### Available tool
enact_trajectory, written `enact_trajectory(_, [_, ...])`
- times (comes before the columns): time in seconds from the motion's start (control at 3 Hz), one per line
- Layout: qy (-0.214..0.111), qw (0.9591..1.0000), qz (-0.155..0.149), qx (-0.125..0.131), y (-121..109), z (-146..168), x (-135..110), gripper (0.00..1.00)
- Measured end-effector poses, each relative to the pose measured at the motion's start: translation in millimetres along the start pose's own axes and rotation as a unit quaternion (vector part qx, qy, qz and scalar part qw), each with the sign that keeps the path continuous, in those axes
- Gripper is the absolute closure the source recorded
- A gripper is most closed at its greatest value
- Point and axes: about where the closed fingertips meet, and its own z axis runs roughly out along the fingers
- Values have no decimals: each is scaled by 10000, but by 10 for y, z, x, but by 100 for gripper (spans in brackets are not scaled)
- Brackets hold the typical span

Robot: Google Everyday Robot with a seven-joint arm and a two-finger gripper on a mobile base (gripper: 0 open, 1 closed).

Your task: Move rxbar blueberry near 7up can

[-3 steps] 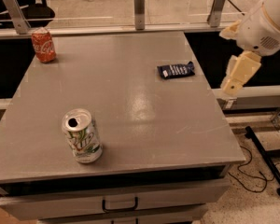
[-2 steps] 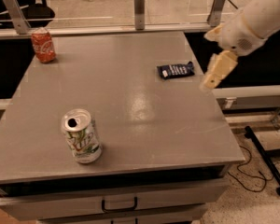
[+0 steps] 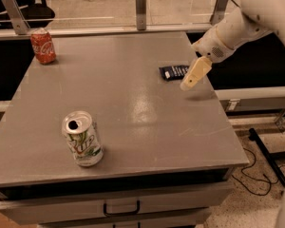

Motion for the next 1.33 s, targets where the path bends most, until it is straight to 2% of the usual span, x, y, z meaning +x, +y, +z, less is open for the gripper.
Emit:
enact_trajectory(0.33, [-5, 9996, 261, -132, -113, 258, 1, 18])
enact_trajectory(0.67, [39, 9983, 527, -232, -178, 382, 27, 41])
enact_trajectory(1.33, [42, 9980, 574, -273, -178, 329, -20, 87])
